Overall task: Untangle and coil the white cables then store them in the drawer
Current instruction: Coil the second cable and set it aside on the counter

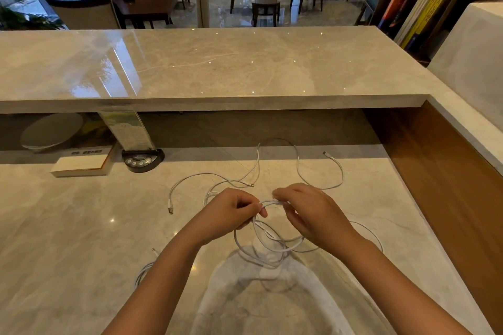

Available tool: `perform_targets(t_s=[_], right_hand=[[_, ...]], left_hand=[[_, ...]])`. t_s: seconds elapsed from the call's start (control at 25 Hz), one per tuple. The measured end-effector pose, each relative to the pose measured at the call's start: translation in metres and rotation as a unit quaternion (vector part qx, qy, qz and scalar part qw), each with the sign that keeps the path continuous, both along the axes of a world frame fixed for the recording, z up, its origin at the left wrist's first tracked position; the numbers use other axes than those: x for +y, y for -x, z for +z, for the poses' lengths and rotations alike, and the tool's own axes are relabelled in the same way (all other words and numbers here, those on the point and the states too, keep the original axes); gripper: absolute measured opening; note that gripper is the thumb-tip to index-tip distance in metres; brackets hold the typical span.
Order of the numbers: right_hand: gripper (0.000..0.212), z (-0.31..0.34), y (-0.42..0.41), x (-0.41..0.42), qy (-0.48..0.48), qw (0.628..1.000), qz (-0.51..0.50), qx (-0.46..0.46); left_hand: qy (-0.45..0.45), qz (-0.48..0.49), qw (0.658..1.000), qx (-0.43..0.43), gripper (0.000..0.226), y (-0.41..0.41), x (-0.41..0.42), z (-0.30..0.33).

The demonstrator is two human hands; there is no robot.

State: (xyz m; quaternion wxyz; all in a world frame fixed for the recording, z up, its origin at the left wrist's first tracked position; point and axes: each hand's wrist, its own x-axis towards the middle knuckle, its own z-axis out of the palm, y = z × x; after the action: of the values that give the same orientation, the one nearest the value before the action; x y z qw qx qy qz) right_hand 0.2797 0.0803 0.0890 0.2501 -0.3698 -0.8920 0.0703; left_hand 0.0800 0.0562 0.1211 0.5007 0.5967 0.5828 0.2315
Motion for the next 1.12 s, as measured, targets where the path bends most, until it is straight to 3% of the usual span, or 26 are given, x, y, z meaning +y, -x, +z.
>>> perform_targets(t_s=[0.12,0.2,0.28,0.36,0.48,0.6,0.72,0.8,0.88,1.12], right_hand=[[0.024,0.009,0.002,-0.004,0.201,0.970,-0.044,0.129],[0.029,0.019,0.005,-0.004,0.351,0.897,-0.053,0.262],[0.029,0.025,0.009,-0.004,0.423,0.830,-0.051,0.360],[0.026,0.029,0.011,-0.004,0.430,0.808,-0.042,0.399],[0.031,0.029,0.012,-0.007,0.382,0.845,-0.034,0.372],[0.023,0.025,0.013,-0.005,0.301,0.887,-0.081,0.340],[0.019,0.024,0.012,-0.003,0.195,0.920,-0.090,0.328],[0.020,0.026,0.009,-0.003,0.168,0.922,-0.084,0.339],[0.027,0.029,0.006,-0.003,0.184,0.909,-0.090,0.363],[0.029,0.027,0.004,0.001,0.166,0.907,-0.111,0.370]], left_hand=[[-0.047,0.021,0.999,-0.011,0.020,-0.001,-0.001,-0.002],[-0.072,0.045,0.995,-0.049,0.021,-0.003,-0.003,-0.002],[-0.085,0.060,0.992,-0.077,0.029,-0.006,-0.005,-0.002],[-0.085,0.088,0.988,-0.098,0.027,-0.010,-0.006,-0.004],[-0.084,0.135,0.981,-0.107,0.024,-0.011,-0.005,-0.003],[-0.060,0.129,0.983,-0.120,0.026,-0.011,-0.005,-0.001],[0.012,0.103,0.970,-0.220,0.026,-0.011,-0.007,0.004],[0.023,0.068,0.968,-0.240,0.027,-0.007,-0.009,0.009],[-0.001,0.053,0.979,-0.194,0.029,-0.002,-0.009,0.011],[-0.039,0.119,0.981,-0.147,0.024,-0.007,-0.009,0.008]])
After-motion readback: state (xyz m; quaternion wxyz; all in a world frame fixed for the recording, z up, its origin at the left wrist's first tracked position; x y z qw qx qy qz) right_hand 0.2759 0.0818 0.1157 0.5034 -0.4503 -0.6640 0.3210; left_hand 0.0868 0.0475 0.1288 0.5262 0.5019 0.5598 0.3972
